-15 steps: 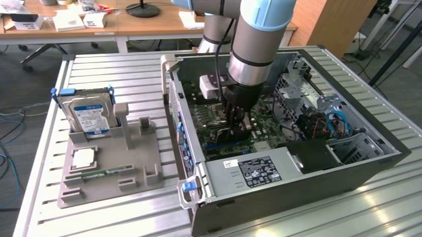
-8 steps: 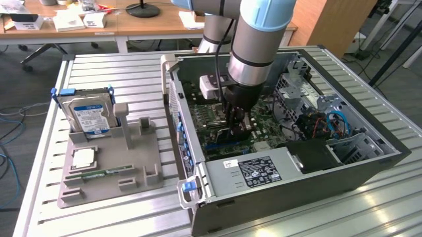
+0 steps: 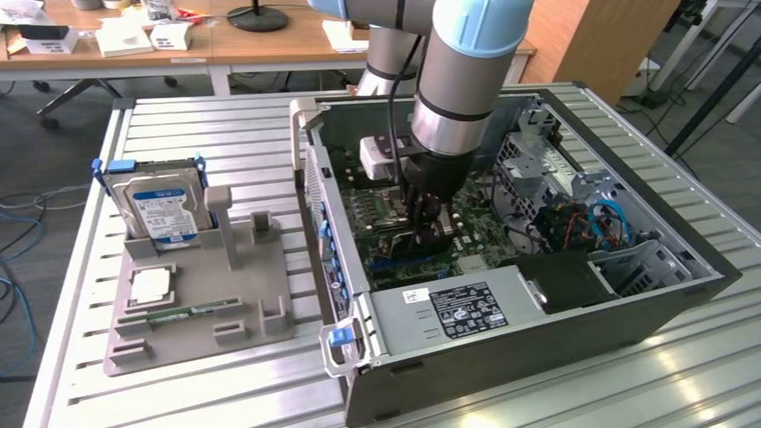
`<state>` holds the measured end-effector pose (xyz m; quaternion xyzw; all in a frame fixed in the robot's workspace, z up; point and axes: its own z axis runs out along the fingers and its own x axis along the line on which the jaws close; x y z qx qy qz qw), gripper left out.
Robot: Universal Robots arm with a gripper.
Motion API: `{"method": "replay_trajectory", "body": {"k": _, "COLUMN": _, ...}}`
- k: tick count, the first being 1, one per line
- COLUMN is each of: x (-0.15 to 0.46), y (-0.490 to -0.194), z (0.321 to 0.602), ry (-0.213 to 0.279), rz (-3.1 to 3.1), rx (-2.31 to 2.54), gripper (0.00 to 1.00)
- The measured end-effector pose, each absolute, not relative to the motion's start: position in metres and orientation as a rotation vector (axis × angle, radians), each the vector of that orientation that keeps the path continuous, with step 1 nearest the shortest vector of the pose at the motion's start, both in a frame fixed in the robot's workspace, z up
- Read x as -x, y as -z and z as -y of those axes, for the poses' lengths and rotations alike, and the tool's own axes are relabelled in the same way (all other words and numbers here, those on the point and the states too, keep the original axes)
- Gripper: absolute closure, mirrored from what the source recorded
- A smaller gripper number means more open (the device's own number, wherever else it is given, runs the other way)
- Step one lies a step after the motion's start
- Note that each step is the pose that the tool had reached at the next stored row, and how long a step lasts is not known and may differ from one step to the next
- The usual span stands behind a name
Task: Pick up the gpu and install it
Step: 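Insert the gpu into the slot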
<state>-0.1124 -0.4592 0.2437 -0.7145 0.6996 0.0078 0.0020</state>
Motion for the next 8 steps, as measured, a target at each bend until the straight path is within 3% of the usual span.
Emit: {"method": "replay_trajectory", "body": {"k": 8, "x": 0.1124, "y": -0.2425, "z": 0.4592, "ry": -0.025, "rz": -2.195, "rx": 2.242, "gripper": 0.74}}
